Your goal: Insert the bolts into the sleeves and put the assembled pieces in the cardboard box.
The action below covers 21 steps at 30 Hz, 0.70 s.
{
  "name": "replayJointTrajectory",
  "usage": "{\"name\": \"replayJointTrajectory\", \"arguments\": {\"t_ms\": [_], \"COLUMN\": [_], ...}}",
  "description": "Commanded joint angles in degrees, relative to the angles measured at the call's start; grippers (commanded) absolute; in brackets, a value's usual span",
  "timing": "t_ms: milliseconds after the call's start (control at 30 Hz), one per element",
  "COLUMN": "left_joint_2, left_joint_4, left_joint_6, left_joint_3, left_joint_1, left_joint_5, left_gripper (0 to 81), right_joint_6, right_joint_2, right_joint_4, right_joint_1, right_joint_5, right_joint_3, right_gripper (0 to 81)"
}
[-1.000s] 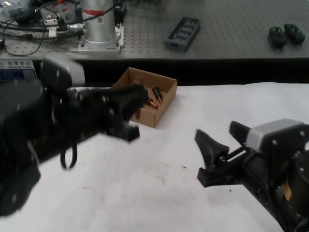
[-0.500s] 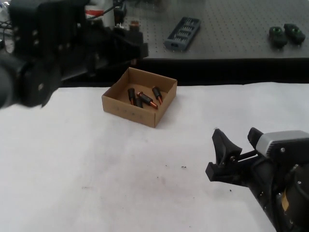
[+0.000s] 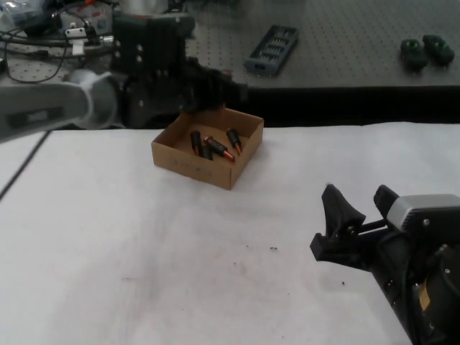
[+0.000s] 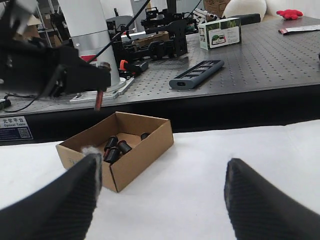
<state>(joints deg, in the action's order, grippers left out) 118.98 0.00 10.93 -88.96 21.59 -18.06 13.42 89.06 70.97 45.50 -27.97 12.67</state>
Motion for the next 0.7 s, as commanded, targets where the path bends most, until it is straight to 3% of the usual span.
{"name": "replayJointTrajectory", "arguments": {"t_ms": [0,667], "left_joint_2": [6.02,12.03], "left_joint_4": [0.31,0.42], "left_joint_6": [-0.6,0.28], "left_joint_3": [-7.08,-11.43], "left_joint_1": [-0.5,-2.88], "left_joint_5": [0.42,-0.99], "left_gripper": [0.5,0.5], "right_joint_6": [0.74,0.74], "right_joint_2": [0.12,0.12], "right_joint_4": [1.35,1.35], "right_joint_1": [-0.39,-0.39], "right_joint_5": [-1.1,-1.1], "right_joint_3": [0.3,0.3], "right_gripper": [52.0,52.0]}}
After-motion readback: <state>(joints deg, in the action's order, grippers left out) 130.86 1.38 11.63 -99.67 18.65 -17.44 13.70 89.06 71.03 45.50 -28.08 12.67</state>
